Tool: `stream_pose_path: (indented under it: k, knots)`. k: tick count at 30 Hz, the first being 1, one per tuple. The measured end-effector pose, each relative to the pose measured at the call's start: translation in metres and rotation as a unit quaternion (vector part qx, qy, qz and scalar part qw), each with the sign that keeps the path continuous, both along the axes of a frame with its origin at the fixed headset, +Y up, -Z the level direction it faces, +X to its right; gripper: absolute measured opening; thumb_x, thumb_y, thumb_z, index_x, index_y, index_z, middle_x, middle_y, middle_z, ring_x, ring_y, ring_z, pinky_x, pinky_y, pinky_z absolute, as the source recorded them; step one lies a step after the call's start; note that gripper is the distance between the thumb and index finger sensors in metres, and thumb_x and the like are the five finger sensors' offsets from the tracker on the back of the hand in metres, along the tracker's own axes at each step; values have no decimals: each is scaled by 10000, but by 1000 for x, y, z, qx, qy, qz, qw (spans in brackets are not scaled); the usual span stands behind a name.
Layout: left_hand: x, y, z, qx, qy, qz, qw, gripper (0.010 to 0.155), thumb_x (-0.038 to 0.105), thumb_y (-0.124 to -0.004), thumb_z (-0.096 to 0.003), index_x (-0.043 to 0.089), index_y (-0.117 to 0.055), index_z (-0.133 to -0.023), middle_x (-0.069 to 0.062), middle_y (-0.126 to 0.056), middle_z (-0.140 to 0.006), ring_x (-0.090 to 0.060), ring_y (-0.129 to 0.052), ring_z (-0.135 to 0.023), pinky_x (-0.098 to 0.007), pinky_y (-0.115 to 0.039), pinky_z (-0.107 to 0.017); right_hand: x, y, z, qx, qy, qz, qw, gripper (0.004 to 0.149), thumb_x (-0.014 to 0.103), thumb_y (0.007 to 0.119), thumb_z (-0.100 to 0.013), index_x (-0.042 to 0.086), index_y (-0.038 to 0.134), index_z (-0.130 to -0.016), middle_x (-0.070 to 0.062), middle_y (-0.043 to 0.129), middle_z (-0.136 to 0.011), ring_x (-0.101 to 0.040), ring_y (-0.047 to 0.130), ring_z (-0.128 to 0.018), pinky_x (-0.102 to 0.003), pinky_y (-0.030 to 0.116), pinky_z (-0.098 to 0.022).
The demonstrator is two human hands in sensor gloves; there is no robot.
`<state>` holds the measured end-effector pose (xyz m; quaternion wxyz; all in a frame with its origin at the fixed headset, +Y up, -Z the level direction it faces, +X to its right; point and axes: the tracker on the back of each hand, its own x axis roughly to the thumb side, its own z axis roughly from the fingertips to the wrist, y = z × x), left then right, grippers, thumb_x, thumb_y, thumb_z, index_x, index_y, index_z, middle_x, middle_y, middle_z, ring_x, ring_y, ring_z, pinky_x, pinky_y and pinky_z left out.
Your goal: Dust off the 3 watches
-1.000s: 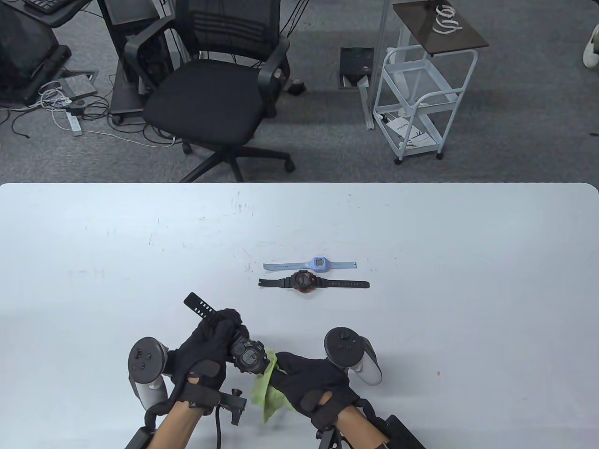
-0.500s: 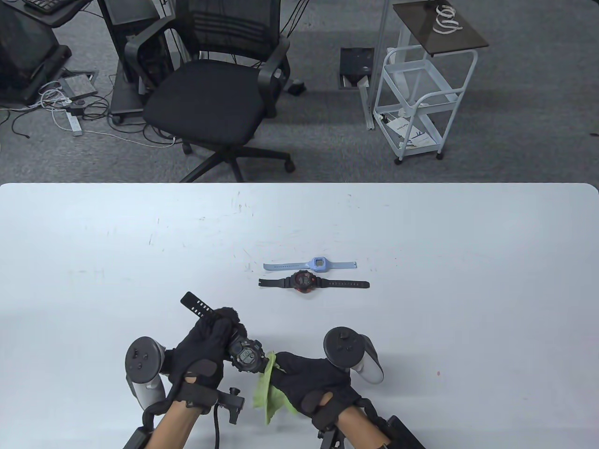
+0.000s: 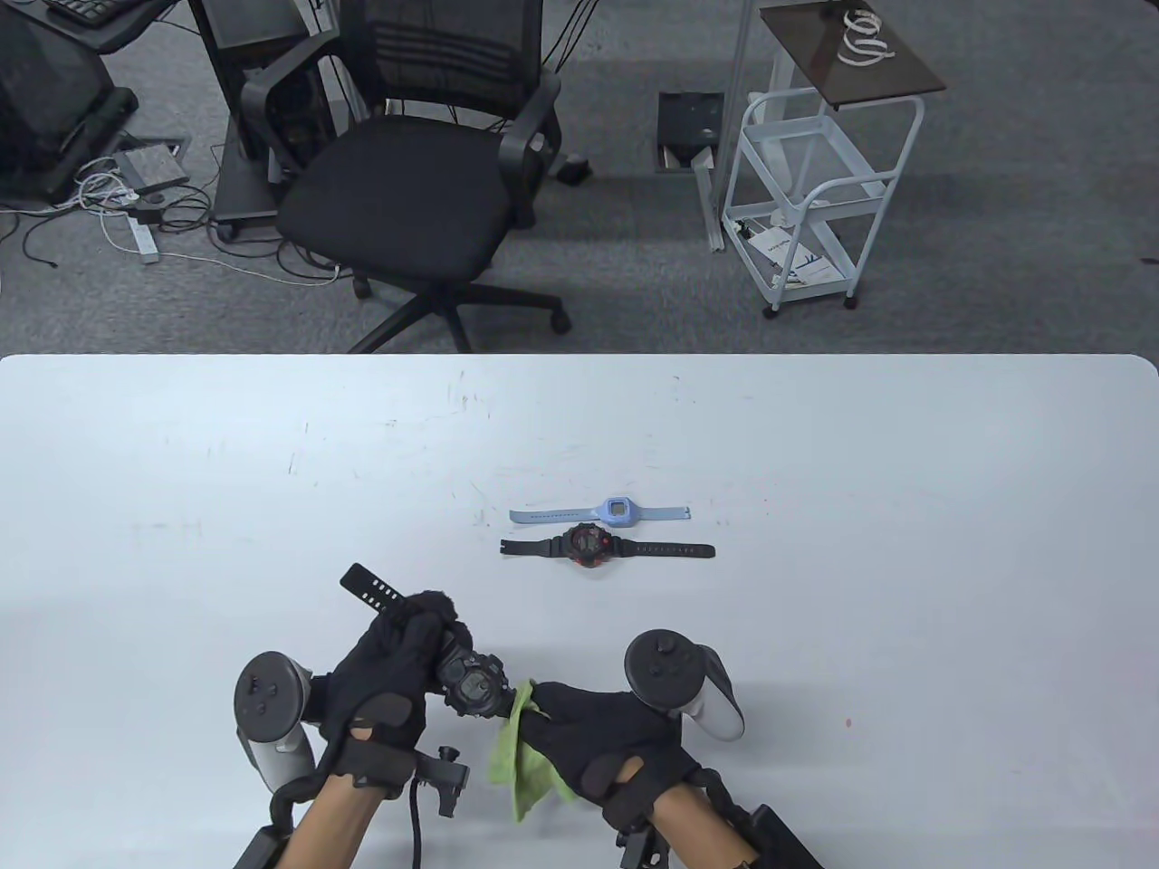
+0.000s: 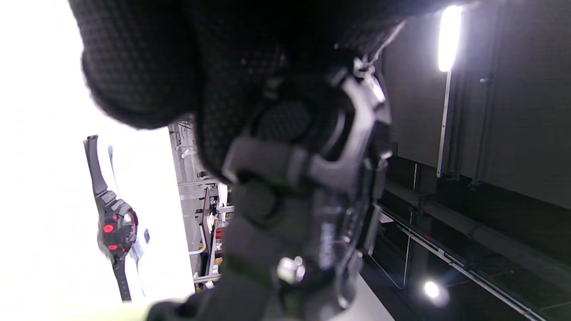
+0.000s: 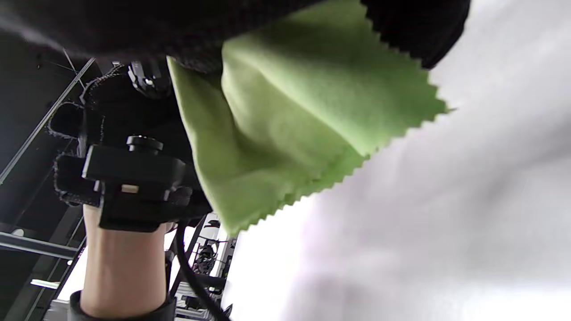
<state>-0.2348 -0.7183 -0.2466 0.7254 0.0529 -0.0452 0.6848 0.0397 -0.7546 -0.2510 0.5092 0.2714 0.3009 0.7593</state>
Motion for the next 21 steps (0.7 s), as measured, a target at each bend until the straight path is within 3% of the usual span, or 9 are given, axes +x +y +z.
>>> stream_pose_path:
  k: [9, 14, 21]
  knots:
    - [1, 0, 0, 0, 0, -3, 1000, 434, 326, -769, -517, 110, -856, -884, -83, -1045, -657, -214, -1138, -348, -456, -952, -335, 3, 7, 0, 47, -35, 58, 997, 492, 547, 741, -663, 110, 872, -848, 4, 997, -642, -145, 1068, -513, -508, 814, -615]
    - [-1, 1, 0, 2, 4, 3, 1000, 436, 328, -767, -519, 111, -853, -887, -81, -1044, -659, -207, -1137, -349, -454, -952, -337, 1, 4, 0, 4, 9, 39, 999, 483, 461, 716, -665, 129, 733, -1015, -15, 894, -824, -195, 980, -711, -575, 702, -685]
    - [0, 1, 0, 4, 3, -2, 1000, 435, 326, -769, -517, 111, -854, -885, -81, -1045, -659, -213, -1138, -353, -459, -951, -339, 2, 7, 0, 27, -11, 68, 997, 492, 480, 742, -655, 91, 780, -953, 10, 939, -754, -154, 1028, -645, -550, 750, -662]
